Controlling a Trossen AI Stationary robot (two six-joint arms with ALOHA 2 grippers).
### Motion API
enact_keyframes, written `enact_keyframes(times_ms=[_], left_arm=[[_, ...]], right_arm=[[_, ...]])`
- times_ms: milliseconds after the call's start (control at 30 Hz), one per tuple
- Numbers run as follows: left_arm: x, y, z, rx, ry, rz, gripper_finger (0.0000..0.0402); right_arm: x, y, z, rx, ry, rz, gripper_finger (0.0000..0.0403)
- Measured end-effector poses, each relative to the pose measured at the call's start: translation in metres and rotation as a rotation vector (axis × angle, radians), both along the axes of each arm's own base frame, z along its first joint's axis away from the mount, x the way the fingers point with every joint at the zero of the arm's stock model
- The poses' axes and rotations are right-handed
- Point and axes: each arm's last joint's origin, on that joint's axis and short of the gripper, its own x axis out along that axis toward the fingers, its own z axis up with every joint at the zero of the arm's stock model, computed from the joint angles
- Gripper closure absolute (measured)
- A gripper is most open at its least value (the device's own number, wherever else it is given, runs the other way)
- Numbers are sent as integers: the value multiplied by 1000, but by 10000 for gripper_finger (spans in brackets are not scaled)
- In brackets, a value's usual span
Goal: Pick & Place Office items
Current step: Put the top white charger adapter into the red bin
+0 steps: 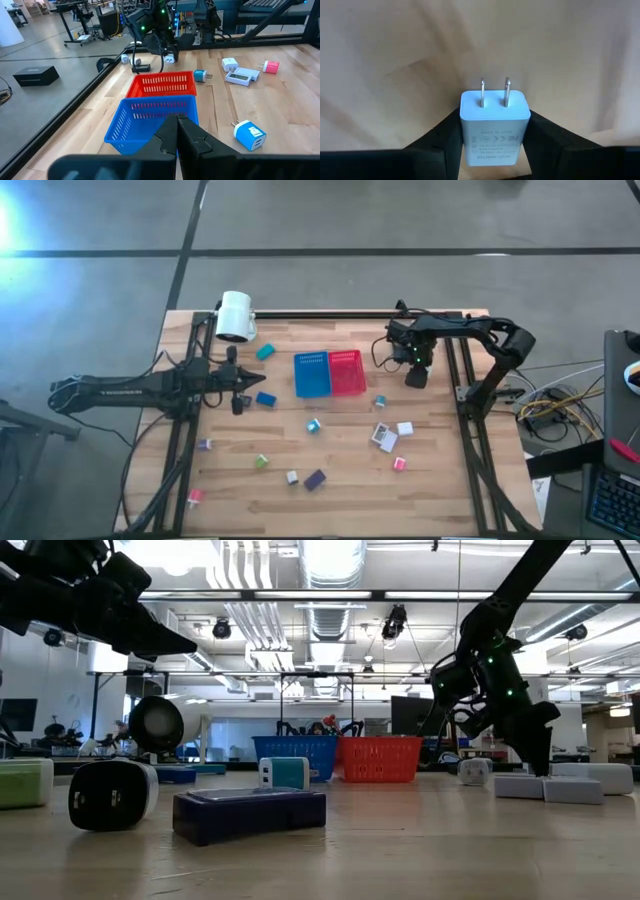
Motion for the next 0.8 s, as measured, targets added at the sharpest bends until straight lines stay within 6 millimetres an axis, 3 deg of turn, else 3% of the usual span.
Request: enact_keyframes(times_ms=[200,433,533,633,800], left_arm=[[0,0,0,0,0,0,396],[0,0,0,-1,-1,0,396],[0,0,0,-8,-2,2,396],[0,0,0,-7,-1,2,396],[0,0,0,-22,-4,6,396]], right_arm=[[6,5,30,-37,-37,-39,247],[19,25,74,-54,-296,-28,247],[26,35,99,-99,-563,-4,247],[35,46,126,-135,-939,57,247],[25,64,164,-284,-1359,138,247]])
